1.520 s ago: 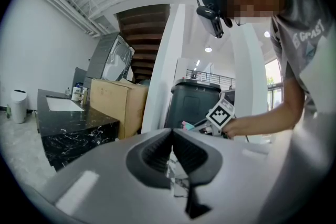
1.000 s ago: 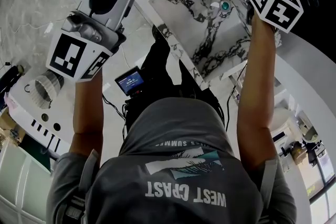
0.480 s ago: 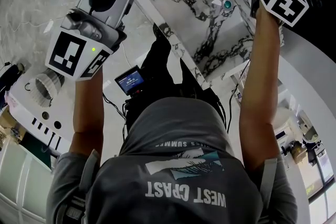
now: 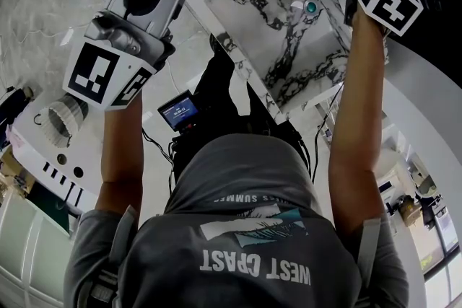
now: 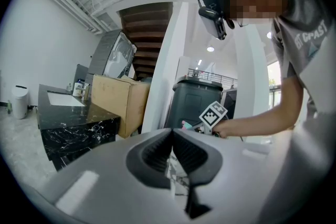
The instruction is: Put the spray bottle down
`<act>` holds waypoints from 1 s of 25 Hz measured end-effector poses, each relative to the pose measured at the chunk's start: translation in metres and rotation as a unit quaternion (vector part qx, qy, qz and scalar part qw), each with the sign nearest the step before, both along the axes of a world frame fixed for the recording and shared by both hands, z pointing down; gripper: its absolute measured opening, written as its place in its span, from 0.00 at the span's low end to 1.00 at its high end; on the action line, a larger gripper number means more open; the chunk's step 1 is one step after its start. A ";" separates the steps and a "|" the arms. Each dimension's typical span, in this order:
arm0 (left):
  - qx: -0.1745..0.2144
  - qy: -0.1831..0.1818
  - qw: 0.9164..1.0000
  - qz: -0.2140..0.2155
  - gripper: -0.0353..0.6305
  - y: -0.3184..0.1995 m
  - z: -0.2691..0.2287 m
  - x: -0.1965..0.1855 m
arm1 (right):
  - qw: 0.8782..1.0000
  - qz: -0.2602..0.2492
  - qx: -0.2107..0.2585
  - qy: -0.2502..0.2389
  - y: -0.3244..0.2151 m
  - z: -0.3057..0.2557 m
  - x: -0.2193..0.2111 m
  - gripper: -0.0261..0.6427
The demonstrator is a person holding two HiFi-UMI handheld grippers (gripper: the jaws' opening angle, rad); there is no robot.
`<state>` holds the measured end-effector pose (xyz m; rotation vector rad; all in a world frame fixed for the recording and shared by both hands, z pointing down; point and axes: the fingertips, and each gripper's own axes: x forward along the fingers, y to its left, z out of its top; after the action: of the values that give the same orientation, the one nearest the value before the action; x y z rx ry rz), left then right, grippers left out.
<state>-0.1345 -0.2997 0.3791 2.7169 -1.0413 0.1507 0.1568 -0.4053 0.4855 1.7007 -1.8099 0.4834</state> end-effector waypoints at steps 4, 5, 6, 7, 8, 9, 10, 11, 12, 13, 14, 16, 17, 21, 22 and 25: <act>0.002 0.000 1.000 -0.001 0.06 0.002 -0.001 0.002 | 1.000 -0.003 -0.002 0.002 0.002 -0.001 0.002 0.25; 0.002 0.000 1.000 -0.001 0.06 0.003 -0.002 0.003 | 1.000 -0.003 -0.001 0.003 0.003 -0.002 0.003 0.25; 0.002 0.000 1.000 -0.001 0.06 0.004 -0.002 0.003 | 1.000 -0.003 -0.001 0.004 0.004 -0.003 0.003 0.26; 0.002 0.000 1.000 -0.001 0.06 0.005 -0.002 0.004 | 1.000 -0.003 -0.001 0.003 0.004 -0.003 0.004 0.27; 0.003 -0.001 1.000 0.000 0.06 0.006 -0.003 0.005 | 1.000 -0.004 0.000 0.003 0.005 -0.004 0.004 0.27; 0.003 -0.001 1.000 0.000 0.06 0.008 -0.003 0.005 | 1.000 -0.005 0.000 0.002 0.006 -0.005 0.003 0.27; 0.004 -0.001 1.000 0.000 0.06 0.009 -0.004 0.006 | 1.000 -0.007 0.002 0.002 0.007 -0.007 0.003 0.28; 0.005 -0.001 1.000 0.000 0.06 0.009 -0.006 0.006 | 1.000 -0.008 0.004 0.002 0.007 -0.009 0.002 0.28; 0.007 0.000 1.000 -0.001 0.06 0.011 -0.007 0.006 | 1.000 -0.009 0.008 0.003 0.008 -0.012 0.001 0.29; 0.009 0.000 1.000 -0.001 0.06 0.012 -0.010 0.006 | 1.000 -0.009 0.011 0.003 0.008 -0.016 0.000 0.29; 0.011 0.000 1.000 -0.002 0.06 0.014 -0.013 0.005 | 1.000 -0.008 0.015 0.003 0.009 -0.020 -0.001 0.30; 0.014 0.000 1.000 -0.002 0.06 0.017 -0.018 0.004 | 1.000 -0.008 0.021 0.004 0.011 -0.028 -0.001 0.31; 0.015 -0.001 1.000 -0.002 0.06 0.018 -0.020 0.004 | 1.000 -0.008 0.024 0.004 0.012 -0.032 -0.002 0.32; 0.016 -0.002 1.000 -0.005 0.06 0.021 -0.024 0.003 | 0.999 -0.011 0.034 0.003 0.015 -0.043 -0.002 0.32; 0.017 -0.002 1.000 -0.006 0.06 0.022 -0.025 0.003 | 0.999 -0.011 0.036 0.003 0.016 -0.046 -0.002 0.32; 0.019 -0.002 1.000 -0.007 0.06 0.024 -0.032 0.004 | 0.999 -0.012 0.043 0.002 0.020 -0.057 -0.002 0.31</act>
<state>-0.1307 -0.2759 0.3475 2.7445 -1.0740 0.1363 0.1543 -0.3850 0.4285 1.7341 -1.8691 0.3965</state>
